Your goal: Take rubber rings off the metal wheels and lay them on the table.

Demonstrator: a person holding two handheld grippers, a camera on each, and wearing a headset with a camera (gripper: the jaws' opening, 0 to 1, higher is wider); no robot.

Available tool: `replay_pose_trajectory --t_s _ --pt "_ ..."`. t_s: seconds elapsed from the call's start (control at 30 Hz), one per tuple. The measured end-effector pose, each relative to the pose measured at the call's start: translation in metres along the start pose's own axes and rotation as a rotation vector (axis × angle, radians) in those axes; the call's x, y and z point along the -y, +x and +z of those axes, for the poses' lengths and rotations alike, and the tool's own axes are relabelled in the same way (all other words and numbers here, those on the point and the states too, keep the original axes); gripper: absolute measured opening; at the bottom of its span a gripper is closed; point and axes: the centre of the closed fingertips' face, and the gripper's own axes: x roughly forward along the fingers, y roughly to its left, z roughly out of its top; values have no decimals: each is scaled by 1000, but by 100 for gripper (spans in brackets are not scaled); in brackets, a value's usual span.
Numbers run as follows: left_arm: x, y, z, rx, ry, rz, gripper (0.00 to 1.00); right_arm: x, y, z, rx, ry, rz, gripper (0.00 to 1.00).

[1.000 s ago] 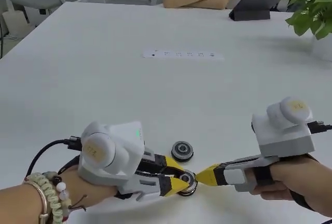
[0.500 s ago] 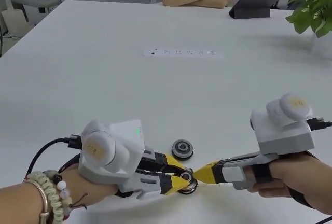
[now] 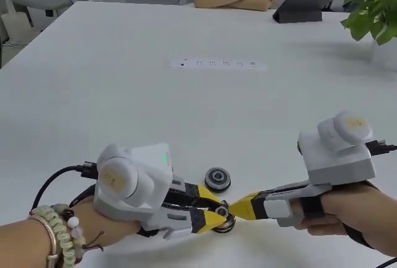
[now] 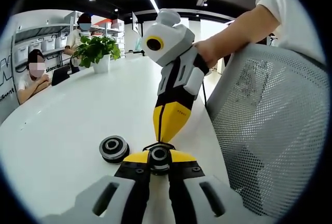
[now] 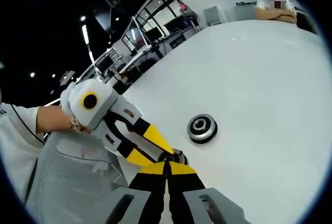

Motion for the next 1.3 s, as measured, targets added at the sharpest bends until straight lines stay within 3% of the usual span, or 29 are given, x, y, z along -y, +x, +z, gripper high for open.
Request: replay_pose_trajectory --t_s 0.27,0.67,1.03,1.23,1.3 --pt "0 0 0 0 -2 4 7 -4 1 3 12 -3 19 0" --pt "0 1 1 14 -16 7 7 4 4 -5 -37 -4 -42 0" --pt "1 0 3 -43 -43 -13 9 8 1 -6 -36 10 -59 0" --pt "-2 -8 21 6 -49 -25 13 8 -1 -4 -31 9 -59 0" --pt "-3 -12 25 2 -11 -24 17 8 -2 -3 -27 13 -57 0"
